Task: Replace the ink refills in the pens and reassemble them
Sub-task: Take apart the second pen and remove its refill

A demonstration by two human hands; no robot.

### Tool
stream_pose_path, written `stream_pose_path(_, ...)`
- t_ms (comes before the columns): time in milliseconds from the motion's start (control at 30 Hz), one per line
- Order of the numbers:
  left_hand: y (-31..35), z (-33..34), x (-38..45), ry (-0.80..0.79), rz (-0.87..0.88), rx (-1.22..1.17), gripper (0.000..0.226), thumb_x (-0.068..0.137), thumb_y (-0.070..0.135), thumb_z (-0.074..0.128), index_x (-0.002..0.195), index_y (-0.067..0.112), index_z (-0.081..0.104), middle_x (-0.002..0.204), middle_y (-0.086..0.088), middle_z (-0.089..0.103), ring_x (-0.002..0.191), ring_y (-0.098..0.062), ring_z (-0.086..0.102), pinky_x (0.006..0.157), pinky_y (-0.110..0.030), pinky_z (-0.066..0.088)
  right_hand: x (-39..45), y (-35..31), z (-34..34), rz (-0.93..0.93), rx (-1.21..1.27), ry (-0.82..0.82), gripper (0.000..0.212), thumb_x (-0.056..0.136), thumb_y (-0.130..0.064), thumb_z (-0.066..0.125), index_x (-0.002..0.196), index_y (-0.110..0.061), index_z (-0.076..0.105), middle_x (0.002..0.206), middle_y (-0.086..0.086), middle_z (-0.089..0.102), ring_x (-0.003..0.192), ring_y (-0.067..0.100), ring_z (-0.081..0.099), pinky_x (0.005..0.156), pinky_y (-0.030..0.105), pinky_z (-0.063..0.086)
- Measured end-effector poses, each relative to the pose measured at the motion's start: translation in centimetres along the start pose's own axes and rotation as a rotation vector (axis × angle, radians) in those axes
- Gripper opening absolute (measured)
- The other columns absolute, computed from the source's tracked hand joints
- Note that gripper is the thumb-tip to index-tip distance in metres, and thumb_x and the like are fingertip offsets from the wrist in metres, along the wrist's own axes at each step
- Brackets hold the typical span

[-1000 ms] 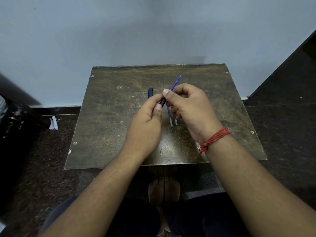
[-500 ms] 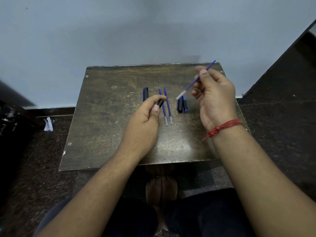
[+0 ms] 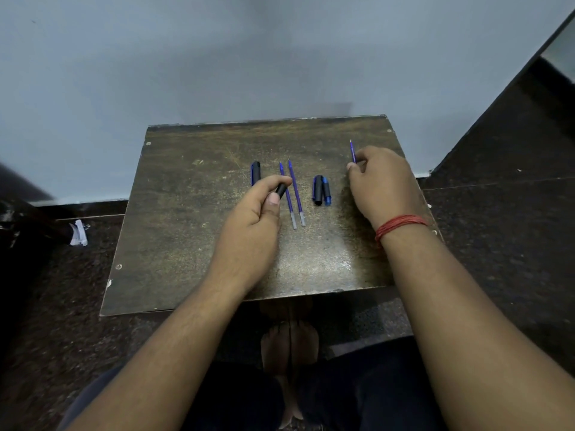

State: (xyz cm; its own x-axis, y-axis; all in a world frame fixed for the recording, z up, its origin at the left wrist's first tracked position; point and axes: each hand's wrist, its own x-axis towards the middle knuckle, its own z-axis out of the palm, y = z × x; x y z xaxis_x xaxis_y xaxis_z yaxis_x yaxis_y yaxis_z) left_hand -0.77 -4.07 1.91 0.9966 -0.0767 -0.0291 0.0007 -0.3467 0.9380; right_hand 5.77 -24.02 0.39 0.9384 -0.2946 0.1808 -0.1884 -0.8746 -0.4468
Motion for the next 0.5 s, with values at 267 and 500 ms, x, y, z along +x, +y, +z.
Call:
stream_pose_path(267,-0.18,-0.10,0.05,0.002,-0.005,-0.024,0.032,0.106,0.026,0.038,0.124,0.040,0.060,0.106,-0.003,0.060,0.099,-0.037,0.056,0.063,-0.025,0.043,-0.15,-0.07,0.58,0.028,-0.020,-0.049,0.019,0.094,-0.029,0.063,0.110,-0.019,0.067,0.108,0.004,0.067,0.101,0.026,0.063,0.086,0.038,0.053)
stream_pose_path(500,-0.53,-0.29,0.19,0.016,0.000,-0.013,0.032,0.106,0.027,0.038,0.122,0.042,0.061,0.107,-0.012,0.064,0.063,-0.005,0.051,0.060,-0.023,0.037,-0.06,-0.10,0.60,0.042,-0.013,-0.051,0.019,0.093,-0.031,0.064,0.109,-0.021,0.067,0.106,0.002,0.068,0.099,0.024,0.063,0.086,0.039,0.054)
